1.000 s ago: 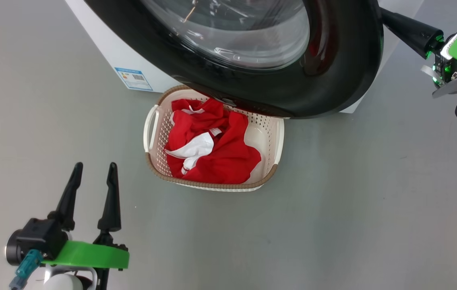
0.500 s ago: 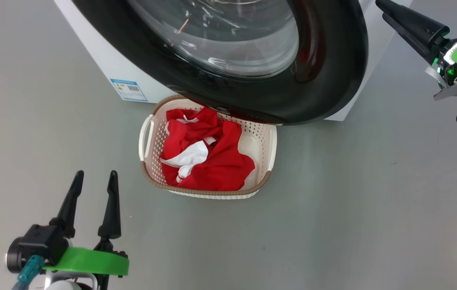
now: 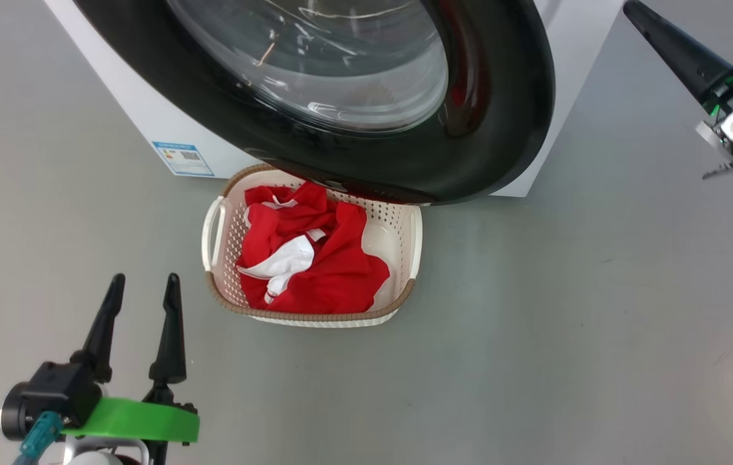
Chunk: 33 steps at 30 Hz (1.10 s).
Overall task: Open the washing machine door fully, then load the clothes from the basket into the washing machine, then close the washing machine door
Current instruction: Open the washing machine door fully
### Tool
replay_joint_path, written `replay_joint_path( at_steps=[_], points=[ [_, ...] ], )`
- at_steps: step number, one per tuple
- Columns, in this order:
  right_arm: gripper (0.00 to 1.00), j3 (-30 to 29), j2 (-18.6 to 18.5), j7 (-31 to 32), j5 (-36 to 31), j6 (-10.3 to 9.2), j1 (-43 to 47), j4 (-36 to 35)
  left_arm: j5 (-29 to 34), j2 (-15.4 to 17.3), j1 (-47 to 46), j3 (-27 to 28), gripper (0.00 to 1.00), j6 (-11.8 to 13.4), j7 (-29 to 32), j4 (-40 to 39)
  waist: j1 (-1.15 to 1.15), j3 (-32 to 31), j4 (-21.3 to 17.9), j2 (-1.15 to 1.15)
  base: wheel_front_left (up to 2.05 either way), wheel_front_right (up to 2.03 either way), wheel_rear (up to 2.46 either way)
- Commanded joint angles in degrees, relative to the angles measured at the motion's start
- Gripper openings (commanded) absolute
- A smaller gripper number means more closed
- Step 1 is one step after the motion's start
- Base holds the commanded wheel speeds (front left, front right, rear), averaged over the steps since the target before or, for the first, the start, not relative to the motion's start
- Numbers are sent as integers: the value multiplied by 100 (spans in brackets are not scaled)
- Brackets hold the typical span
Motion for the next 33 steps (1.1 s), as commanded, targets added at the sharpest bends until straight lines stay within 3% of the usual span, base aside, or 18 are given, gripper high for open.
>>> replay_joint_path(
  at_steps=[1,11,22,27,33],
  points=[
    [100,-6,-101,-135,-134,10,215,-279,69,143,48,205,100,-16,-46,-159,0,-6,-14,0,0,0,0],
    [100,252,-474,-1476,-918,10,1275,-1474,90,173,89,254,100,-17,-46,-245,0,-16,-111,0,0,0,0],
    [100,685,-753,-3042,-1865,10,2103,-1758,103,170,154,273,100,-18,-46,-265,0,-113,-178,0,0,0,0],
    [100,731,-732,-3551,-2260,10,2435,-1722,95,164,203,285,100,-18,-46,-284,0,-164,-193,0,0,0,0],
    [100,445,-435,-3687,-3032,10,2840,-1660,103,160,245,323,100,-18,-46,-339,0,-170,-222,0,0,0,0]
  ],
)
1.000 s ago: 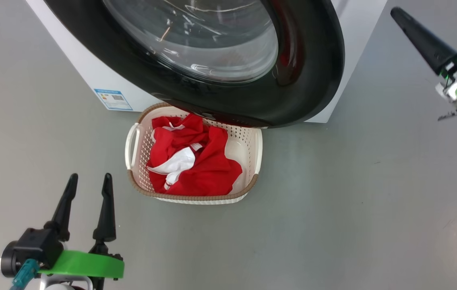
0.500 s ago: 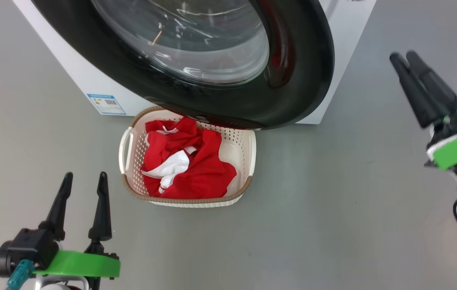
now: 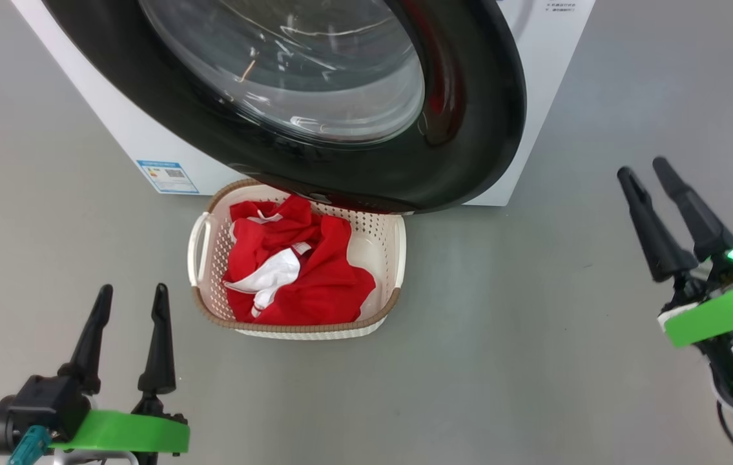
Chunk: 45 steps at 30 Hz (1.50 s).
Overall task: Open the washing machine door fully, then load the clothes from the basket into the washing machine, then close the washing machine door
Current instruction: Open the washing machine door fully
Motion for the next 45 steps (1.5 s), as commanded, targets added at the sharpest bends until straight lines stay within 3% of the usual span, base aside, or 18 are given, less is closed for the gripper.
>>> replay_joint_path(
  at_steps=[1,9,16,45],
  points=[
    [100,-109,57,-64,-253,9,241,-97,97,119,22,203,100,-18,-46,-180,0,15,-9,0,0,0,0],
    [100,-697,701,-67,-1408,9,700,-201,105,107,-33,178,100,-18,-46,-216,0,74,-5,0,0,0,0],
    [100,-748,980,-68,-1709,9,849,-194,108,103,-36,163,100,-18,-46,-199,0,61,12,0,0,0,0],
    [100,-684,996,-69,-2200,9,864,-102,99,123,32,98,100,-19,-46,-144,0,-76,26,0,0,0,0]
  ],
)
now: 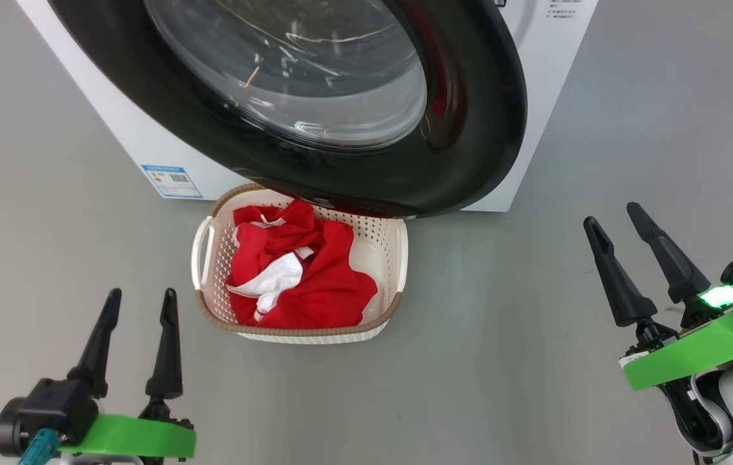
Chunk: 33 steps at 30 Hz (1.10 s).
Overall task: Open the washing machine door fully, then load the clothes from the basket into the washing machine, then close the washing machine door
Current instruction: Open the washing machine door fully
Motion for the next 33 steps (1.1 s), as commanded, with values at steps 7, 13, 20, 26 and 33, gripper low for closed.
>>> replay_joint_path(
  at_steps=[7,13,20,26,33],
  points=[
    [34,123,-79,-68,-86,9,51,-151,39,121,-22,177,100,-19,-46,-114,0,-7,4,0,0,0,0],
    [0,175,-179,-68,9,9,-142,-218,38,113,-44,180,100,-19,-46,-130,0,51,28,0,0,0,0],
    [0,272,-347,-68,435,9,-539,-175,29,104,-97,188,100,-19,-46,-140,0,143,78,0,0,0,0],
    [0,574,-576,-68,1039,9,-1041,99,31,97,-144,181,100,-19,-46,-146,0,219,149,0,0,0,0],
    [0,979,-892,45,2004,9,-1732,417,23,87,-175,193,100,-19,-46,-145,0,288,206,0,0,0,0]
  ],
)
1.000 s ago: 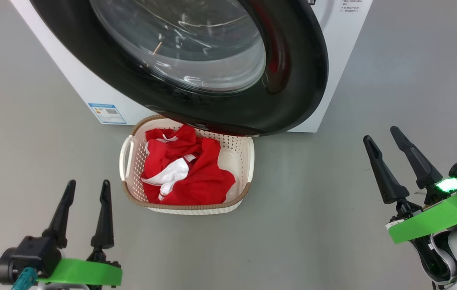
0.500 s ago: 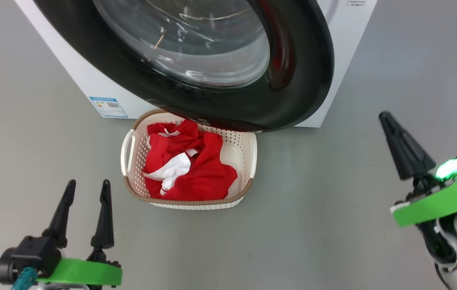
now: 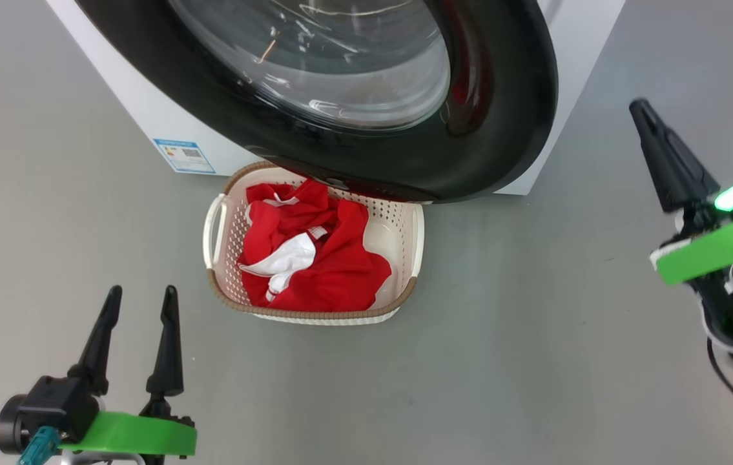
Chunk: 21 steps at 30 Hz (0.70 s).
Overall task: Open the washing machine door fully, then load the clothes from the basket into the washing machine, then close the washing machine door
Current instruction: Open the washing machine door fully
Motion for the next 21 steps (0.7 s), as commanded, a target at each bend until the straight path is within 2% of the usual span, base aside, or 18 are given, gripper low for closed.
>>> replay_joint_path(
  at_steps=[1,11,21],
  points=[
    [0,142,-148,57,197,9,-139,-132,22,105,-156,198,100,-19,-46,-143,0,25,14,0,0,0,0],
    [0,512,-530,599,1649,9,-923,119,9,97,-261,181,100,-19,-46,-143,0,150,75,0,0,0,0],
    [0,652,-577,1598,2975,9,-1654,551,-10,93,-336,168,100,-19,-46,-165,0,310,163,0,0,0,0]
  ],
)
